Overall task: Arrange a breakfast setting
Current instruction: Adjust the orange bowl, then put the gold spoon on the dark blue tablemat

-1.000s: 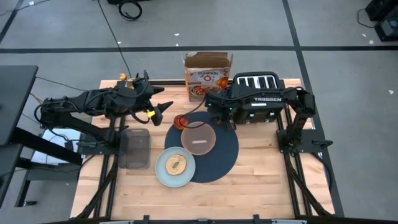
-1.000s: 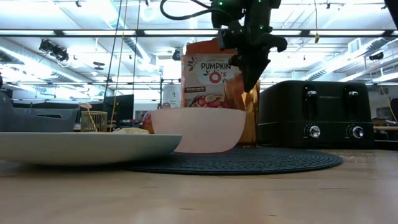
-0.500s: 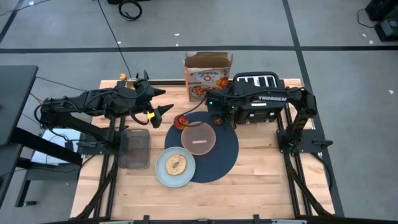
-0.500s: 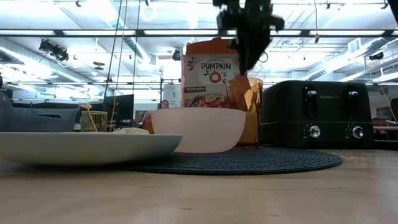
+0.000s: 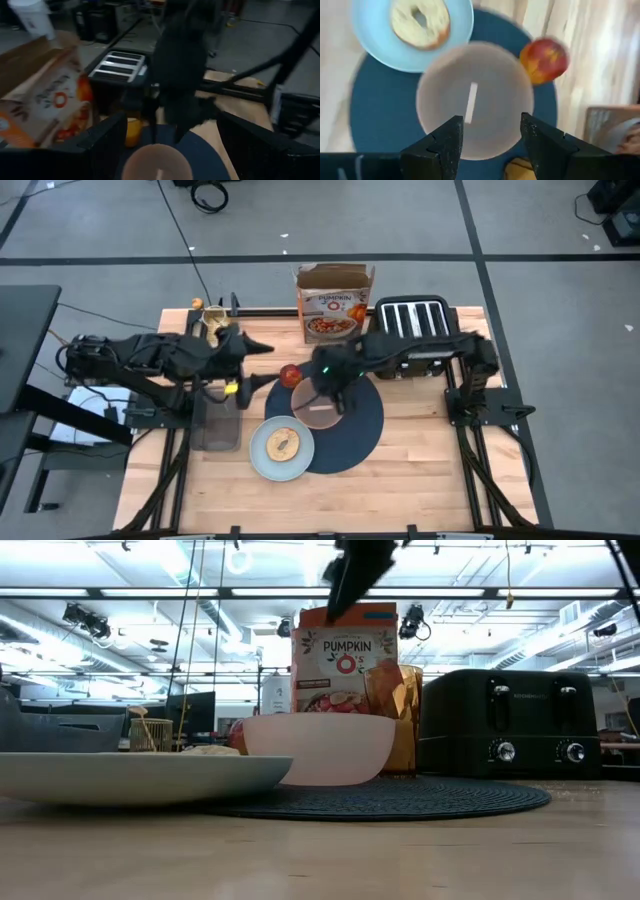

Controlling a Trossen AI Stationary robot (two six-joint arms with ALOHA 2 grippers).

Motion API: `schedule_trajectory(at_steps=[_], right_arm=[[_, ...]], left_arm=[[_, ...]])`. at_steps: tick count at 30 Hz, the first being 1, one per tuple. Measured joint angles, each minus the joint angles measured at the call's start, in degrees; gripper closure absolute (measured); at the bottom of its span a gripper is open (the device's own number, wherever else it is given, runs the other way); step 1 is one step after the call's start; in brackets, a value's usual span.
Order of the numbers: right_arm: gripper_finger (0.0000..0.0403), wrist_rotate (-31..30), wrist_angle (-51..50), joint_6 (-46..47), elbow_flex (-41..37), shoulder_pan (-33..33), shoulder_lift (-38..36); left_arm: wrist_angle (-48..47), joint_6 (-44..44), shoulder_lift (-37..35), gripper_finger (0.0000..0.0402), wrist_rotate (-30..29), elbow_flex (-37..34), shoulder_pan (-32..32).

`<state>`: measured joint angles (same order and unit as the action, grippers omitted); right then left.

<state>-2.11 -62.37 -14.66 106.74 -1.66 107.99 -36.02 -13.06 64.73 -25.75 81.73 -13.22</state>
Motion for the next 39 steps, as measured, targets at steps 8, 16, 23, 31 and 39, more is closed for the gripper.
schedule_trajectory(at_steps=[8, 16, 23, 31, 39], right_arm=[[0.02, 1.9, 0.5, -0.1, 0.0, -4.7, 10.1], [0.02, -3.6, 1.0, 0.3, 0.0, -6.2, 16.5], [0.02, 1.9, 0.7, 1.1, 0.0, -6.5, 17.5], [0.02, 3.4, 1.1, 1.3, 0.0, -7.1, 15.8], [0.02, 0.0, -1.6, 1.9, 1.9, -6.8, 13.6]], left_arm=[[-11.3, -9.2, -5.9, 0.0088, -3.9, 0.0, -8.7], [-14.9, -14.5, -9.5, 0.0088, -9.2, 0.0, -11.6], [-14.9, -14.1, -8.9, 0.0088, -9.2, 0.0, -11.5], [-14.9, -14.3, -8.9, 0.0088, -9.4, 0.0, -11.5], [-15.8, -15.7, -8.5, 0.0088, -12.4, -0.4, -11.3]])
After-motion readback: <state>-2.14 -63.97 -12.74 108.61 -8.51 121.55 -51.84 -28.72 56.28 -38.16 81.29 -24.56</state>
